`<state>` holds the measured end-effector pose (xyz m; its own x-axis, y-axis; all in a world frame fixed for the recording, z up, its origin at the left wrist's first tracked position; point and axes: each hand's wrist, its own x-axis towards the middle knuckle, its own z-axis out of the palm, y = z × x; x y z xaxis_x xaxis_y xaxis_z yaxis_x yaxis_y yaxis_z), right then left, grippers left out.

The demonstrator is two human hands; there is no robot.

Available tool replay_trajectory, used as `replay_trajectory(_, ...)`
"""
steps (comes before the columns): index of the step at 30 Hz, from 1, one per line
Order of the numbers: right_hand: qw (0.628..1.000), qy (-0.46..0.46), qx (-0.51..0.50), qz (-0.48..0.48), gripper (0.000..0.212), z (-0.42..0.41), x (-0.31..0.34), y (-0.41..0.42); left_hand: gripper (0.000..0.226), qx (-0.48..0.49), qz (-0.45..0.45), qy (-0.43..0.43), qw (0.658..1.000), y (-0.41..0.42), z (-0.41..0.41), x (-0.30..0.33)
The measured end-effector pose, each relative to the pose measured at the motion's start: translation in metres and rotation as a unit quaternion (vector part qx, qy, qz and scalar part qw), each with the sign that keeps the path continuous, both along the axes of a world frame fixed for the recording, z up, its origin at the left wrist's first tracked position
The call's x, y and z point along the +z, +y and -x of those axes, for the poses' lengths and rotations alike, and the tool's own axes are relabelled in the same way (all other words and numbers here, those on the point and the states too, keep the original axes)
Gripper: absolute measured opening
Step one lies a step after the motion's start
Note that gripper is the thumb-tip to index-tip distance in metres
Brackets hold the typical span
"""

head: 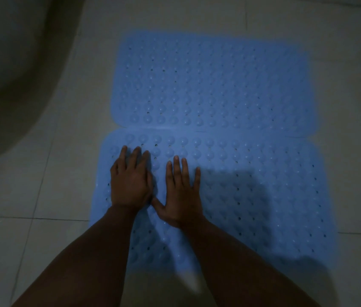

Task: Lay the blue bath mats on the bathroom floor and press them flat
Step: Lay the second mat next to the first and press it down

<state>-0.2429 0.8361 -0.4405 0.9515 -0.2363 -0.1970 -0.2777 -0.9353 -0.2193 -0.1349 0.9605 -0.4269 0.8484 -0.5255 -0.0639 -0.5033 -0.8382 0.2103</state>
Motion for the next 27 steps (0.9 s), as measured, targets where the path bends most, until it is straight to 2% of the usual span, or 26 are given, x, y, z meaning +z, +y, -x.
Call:
replay_trajectory(4,0.998,0.047,0.007,-0.029,0.107,-0.003,0.007,-0.001,0.059,0.012,-0.001,-0.009,1.0,0.003,-0.001,0.005)
replay_trajectory(8,0.99,0.093,0.003,-0.109,0.091,-0.012,0.025,-0.018,0.057,0.054,0.027,-0.02,0.998,-0.001,-0.001,0.015)
replay_trajectory(12,0.983,0.032,-0.045,-0.176,0.054,-0.022,0.063,-0.06,0.057,0.02,0.033,-0.022,0.999,-0.015,0.013,0.019)
replay_trajectory(20,0.975,-0.07,-0.141,-0.154,0.047,0.003,0.069,-0.143,0.056,-0.086,0.064,-0.001,0.994,-0.095,0.081,0.004)
replay_trajectory(27,0.964,-0.163,-0.172,-0.119,0.043,0.031,0.039,-0.177,0.063,-0.152,0.009,0.002,0.988,-0.146,0.099,-0.032)
